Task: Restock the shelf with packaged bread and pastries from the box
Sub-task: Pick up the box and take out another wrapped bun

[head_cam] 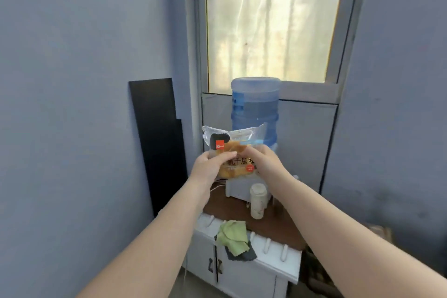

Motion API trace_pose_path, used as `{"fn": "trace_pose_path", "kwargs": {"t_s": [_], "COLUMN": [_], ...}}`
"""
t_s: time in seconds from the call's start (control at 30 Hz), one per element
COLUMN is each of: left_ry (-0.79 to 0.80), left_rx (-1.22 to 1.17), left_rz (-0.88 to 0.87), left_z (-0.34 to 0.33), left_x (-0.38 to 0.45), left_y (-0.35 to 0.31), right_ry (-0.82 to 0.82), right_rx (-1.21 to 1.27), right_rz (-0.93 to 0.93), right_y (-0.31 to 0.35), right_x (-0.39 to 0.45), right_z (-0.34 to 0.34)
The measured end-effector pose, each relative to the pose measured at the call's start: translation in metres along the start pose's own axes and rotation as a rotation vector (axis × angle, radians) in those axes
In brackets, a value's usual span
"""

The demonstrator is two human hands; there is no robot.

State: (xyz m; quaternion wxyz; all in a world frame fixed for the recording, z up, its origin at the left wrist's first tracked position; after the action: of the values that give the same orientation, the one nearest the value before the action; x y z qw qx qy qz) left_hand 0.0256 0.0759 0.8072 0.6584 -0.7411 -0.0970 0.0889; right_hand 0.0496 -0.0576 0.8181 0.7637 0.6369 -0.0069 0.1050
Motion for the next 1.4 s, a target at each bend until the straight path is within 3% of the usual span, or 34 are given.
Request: {"fn": "trace_pose_path", "kwargs": {"t_s": [0.4,0.77,1.1,1.4], "left_ry": [0.557,0.935,1.298,1.574], "left_rx": [-0.001,-0.144,-0.134,-0.142], "left_rz": [-0.235,-0.250,-0.199,-0.120], "left_z": [-0.245,-0.454,-0.565,-0.631], "left_x": [-0.115,-0.278,-0.417,-0.479], "left_y": [-0.068,-0.085,-0.052,-0.034], "right_ry": [-0.513,-1.004,-1.362,-1.612], "right_rx": [-0.076,-0.164,-0.210,-0.274], "right_rz": [0.119,0.133,0.011,-0.029], "right_y": [0.069,0.094,0.077,0.067], "right_x": [-0.137,-0.307,-0.462,-0.530], "right_z": [0.253,0.449,0.536,0.568]}}
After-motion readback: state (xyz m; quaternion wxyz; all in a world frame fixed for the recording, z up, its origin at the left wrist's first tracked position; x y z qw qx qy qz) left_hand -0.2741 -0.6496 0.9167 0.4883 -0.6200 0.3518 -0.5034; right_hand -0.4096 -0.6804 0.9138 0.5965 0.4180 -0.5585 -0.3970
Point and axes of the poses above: each hand's wrist, its own x-axis towards the middle knuckle, its own z-axis out of the back of the hand, y = z × x, the point moved 1 cm from there along x, towards the middle knuckle, and after that the axes turned 3 degrees about -y, right-handed, at the moved point
